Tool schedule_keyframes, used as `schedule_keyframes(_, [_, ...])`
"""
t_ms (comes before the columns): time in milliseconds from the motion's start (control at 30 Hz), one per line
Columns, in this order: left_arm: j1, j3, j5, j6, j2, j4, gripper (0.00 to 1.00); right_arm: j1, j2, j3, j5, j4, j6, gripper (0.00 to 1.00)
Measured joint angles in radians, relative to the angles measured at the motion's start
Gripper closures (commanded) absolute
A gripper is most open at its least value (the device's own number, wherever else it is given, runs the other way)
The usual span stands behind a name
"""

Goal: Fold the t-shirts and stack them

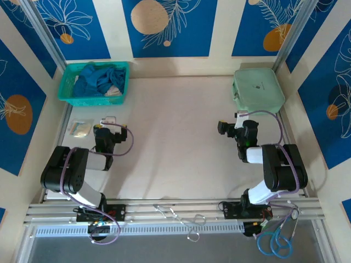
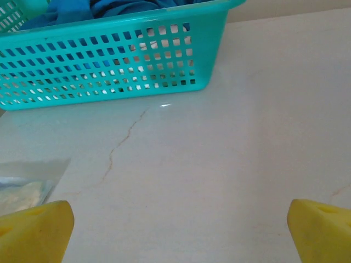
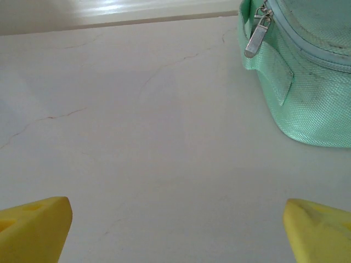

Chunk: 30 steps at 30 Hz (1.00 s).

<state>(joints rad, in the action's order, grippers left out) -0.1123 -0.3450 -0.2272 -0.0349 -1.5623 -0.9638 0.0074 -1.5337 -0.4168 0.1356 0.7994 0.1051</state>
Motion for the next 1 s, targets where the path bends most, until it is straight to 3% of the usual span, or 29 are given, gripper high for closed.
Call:
schedule_keyframes(400, [0.0, 0.0, 0.037, 0.0, 0.0, 0.0, 0.01, 0.0, 0.0, 0.0, 0.0, 0.0, 0.0, 0.01])
schedule_keyframes(1000, [0.0, 0.0, -0.013, 0.004, 0.0, 0.0, 0.01, 0.0, 0.0, 0.0, 0.0, 0.0, 0.0, 0.01])
